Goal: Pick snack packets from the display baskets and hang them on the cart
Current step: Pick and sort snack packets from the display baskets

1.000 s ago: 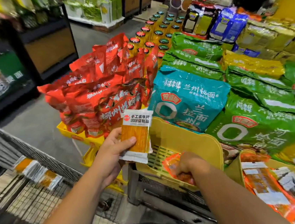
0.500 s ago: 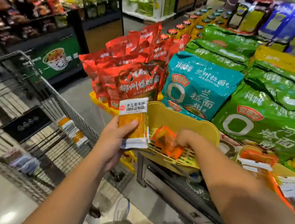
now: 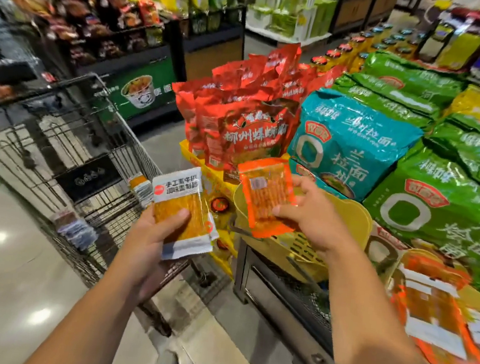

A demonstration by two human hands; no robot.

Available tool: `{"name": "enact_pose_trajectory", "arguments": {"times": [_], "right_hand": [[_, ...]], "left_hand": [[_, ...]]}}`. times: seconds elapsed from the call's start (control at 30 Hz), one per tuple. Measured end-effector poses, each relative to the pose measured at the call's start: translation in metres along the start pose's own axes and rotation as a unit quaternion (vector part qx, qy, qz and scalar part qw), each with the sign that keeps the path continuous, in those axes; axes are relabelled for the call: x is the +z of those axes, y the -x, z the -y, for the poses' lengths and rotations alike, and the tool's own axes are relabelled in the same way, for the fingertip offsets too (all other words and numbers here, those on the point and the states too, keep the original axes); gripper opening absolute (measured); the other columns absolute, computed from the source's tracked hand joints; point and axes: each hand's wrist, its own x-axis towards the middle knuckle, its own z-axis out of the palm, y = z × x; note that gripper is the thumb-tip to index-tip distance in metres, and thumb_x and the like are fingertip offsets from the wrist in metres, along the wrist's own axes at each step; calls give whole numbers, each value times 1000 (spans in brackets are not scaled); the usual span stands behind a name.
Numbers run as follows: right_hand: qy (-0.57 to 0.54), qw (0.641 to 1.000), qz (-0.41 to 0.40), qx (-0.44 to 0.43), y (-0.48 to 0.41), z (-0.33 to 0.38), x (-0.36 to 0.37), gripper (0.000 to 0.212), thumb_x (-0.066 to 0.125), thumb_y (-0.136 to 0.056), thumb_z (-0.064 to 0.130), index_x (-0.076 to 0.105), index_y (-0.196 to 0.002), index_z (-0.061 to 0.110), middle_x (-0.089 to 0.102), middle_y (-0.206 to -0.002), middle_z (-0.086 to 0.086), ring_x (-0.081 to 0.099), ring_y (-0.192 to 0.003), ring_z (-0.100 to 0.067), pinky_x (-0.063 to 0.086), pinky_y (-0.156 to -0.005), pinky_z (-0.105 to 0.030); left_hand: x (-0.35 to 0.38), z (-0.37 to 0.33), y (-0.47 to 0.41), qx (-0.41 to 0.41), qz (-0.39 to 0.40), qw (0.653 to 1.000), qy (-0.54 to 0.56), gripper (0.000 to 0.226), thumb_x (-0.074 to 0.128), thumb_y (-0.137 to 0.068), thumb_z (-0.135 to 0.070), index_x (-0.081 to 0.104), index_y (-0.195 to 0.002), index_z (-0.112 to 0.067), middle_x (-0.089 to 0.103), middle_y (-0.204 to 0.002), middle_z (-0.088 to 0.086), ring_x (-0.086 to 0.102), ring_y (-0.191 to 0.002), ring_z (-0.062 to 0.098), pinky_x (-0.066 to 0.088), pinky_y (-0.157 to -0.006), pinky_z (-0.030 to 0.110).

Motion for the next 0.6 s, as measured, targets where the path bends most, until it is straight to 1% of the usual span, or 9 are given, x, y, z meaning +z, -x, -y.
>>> {"name": "enact_pose_trajectory", "arguments": {"times": [0.03,0.1,0.17,0.23,0.3,0.33,0.4,0.5,0.6], "right_hand": [[-16,1000,7,-7,2,-2,7,47,65,-83,-18,54,-114,16,77,-82,-2,72,-71,-16,60,-67,-34],[-37,999,15,-18,5,-3,24,49,62,-83,-20,55,-109,20,77,-81,-1,72,-72,-16,60,-66,-33],[-55,998,8,-25,5,-5,43,44,65,-84,-15,57,-110,19,78,-88,-1,73,-79,-17,61,-71,-34],[-69,997,-5,-27,5,-7,62,37,72,-85,-5,60,-113,17,78,-98,-3,74,-88,-20,61,-77,-39],[-76,997,-12,-21,0,-10,87,28,72,-88,2,63,-110,16,78,-97,-3,74,-86,-19,62,-74,-37],[-77,997,-15,-18,-3,-11,100,23,70,-89,4,64,-108,16,78,-96,-3,74,-85,-19,62,-73,-37],[-83,996,-14,-11,-9,-11,130,18,69,-91,6,67,-106,15,78,-97,-6,74,-85,-22,62,-75,-41],[-95,995,-7,13,-21,-9,187,18,66,-92,3,69,-107,13,77,-102,-12,74,-91,-29,61,-80,-44],[-62,998,5,19,-40,-8,242,20,65,-92,2,70,-107,14,77,-101,-11,74,-95,-32,59,-85,-46]], "left_hand": [[-5,-1,1,2,-6,1000,3,47,65,-81,-16,60,-127,-11,76,-103,13,76,-80,25,62,-63,37],[-17,-5,3,4,-22,1000,18,42,64,-80,-15,62,-122,-13,76,-102,13,75,-78,26,62,-62,38],[-34,-9,1,2,-44,998,35,40,65,-78,-19,64,-119,-15,75,-107,14,75,-84,28,63,-66,42],[-55,-12,-4,0,-75,996,50,43,67,-78,-24,65,-120,-17,73,-117,16,72,-100,34,61,-82,51],[-80,-16,-7,-8,-98,993,61,50,68,-79,-28,63,-127,-15,69,-125,18,67,-109,38,56,-93,55],[-94,-18,-9,-9,-102,993,59,51,68,-82,-28,61,-130,-13,70,-123,18,68,-106,37,57,-90,52],[-123,-23,-12,-6,-107,993,46,41,65,-91,-25,61,-130,-13,72,-117,13,71,-96,33,61,-80,45],[-178,-38,-14,-1,-131,991,36,33,63,-97,-24,60,-129,-17,74,-118,11,73,-96,29,62,-76,41],[-233,-58,-16,13,-154,988,22,29,63,-97,-25,61,-126,-20,75,-115,8,74,-93,25,61,-72,36]]}}
